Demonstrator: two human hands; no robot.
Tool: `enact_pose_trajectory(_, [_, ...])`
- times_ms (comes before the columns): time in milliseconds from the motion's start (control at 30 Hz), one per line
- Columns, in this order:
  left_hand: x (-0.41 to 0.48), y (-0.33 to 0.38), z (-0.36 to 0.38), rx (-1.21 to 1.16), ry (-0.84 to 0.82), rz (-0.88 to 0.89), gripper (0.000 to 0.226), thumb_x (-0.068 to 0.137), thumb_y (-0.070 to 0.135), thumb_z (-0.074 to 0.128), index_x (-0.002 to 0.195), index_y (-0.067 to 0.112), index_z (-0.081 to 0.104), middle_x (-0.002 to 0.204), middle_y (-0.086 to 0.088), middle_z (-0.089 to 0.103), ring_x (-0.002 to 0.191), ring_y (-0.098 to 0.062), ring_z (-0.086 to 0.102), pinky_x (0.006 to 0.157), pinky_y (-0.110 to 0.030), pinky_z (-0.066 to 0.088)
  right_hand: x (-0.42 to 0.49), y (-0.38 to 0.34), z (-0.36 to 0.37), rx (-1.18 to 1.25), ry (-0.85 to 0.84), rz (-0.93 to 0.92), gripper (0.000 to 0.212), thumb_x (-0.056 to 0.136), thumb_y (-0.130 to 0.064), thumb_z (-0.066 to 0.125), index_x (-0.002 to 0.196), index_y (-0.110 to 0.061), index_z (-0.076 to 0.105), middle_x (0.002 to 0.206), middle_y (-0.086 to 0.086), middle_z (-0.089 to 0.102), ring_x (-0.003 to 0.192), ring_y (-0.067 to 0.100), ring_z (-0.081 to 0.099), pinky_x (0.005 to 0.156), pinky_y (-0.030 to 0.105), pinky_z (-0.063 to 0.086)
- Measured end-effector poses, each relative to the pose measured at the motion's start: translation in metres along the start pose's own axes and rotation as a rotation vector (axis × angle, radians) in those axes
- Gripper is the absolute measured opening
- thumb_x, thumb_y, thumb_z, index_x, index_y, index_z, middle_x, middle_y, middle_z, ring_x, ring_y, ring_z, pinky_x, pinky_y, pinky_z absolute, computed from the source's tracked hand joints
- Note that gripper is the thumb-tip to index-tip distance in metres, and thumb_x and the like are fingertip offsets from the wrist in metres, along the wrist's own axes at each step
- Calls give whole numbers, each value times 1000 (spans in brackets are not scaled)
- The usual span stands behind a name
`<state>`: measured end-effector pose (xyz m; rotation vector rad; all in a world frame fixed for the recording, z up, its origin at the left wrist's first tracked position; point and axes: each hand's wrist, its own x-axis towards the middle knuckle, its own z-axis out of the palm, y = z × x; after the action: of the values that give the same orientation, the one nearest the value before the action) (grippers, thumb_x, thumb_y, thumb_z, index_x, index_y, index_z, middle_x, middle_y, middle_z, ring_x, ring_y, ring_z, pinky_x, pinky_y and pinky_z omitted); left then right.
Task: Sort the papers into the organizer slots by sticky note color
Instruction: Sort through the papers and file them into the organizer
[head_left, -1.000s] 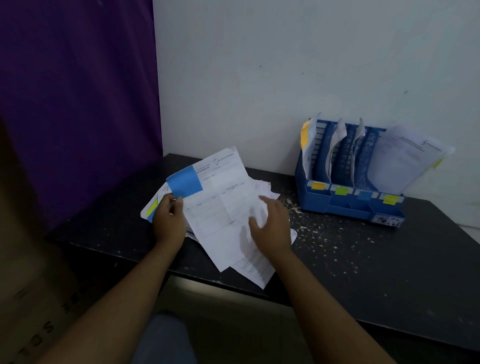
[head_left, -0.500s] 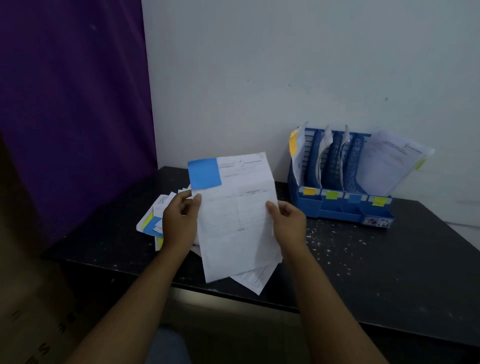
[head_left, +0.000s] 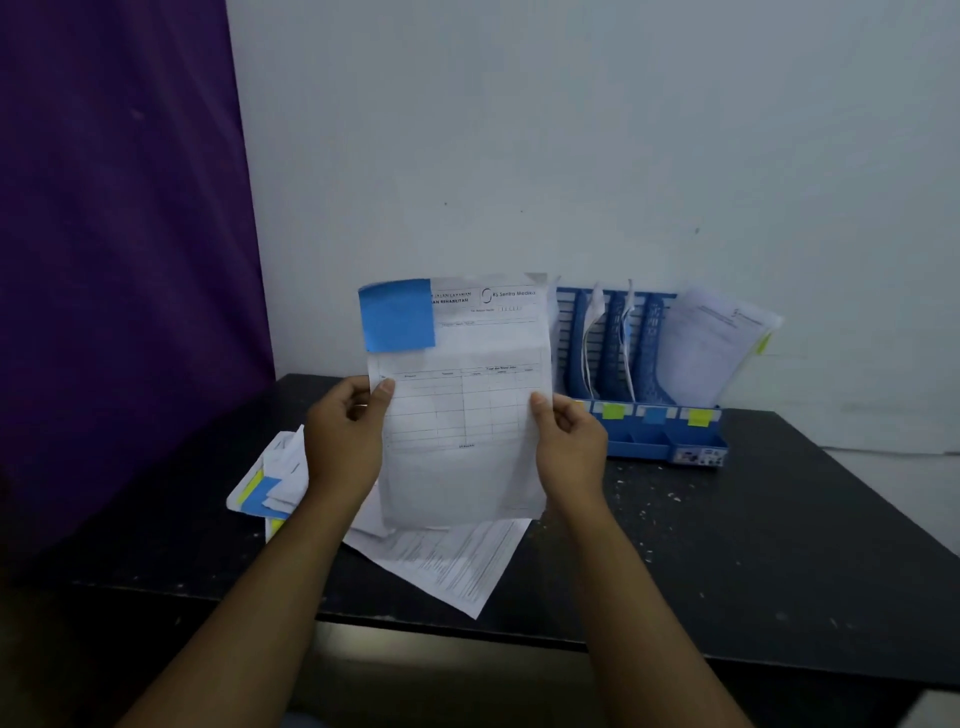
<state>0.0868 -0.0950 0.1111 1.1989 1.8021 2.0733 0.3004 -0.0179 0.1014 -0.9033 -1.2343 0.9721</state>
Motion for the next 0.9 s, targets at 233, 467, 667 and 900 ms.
enact_pose_trajectory(233, [-4, 11, 4, -12, -21, -3, 21, 100, 34, 71, 109, 16, 76, 99, 6, 76, 94, -11, 72, 81, -27, 59, 1, -5, -5, 37, 32, 4, 14, 101, -36, 67, 106, -25, 76, 99, -13, 77, 91, -2, 72, 70, 13, 55])
enact_pose_trajectory(467, [4, 30, -1, -52, -348, -19, 32, 91, 34, 82, 120, 29, 69, 93, 9, 78, 84, -5, 72, 73, -21, 58, 7, -5, -36, 25, 100, 11, 8, 97, -36, 73, 101, -30, 74, 99, -12, 75, 93, 4, 69, 73, 17, 52])
enact_pose_trajectory(667, [11, 65, 33, 123, -478, -61, 52, 103, 51, 61, 85, 4, 71, 64, -7, 71, 54, -16, 59, 68, -36, 53, 20, 8, -71, -55, 235, 3, 18, 93, -39, 78, 110, -34, 75, 103, -12, 74, 102, 16, 69, 84, 33, 59])
enact_pose_trajectory(900, [0, 118, 112, -74, -545, -105, 41, 106, 36, 63, 92, -1, 74, 76, -25, 76, 59, -28, 75, 64, -33, 65, 19, 10, -91, -371, 184, -145, 65, 89, -70, 67, 145, -42, 52, 143, -16, 51, 134, 10, 47, 109, 43, 47])
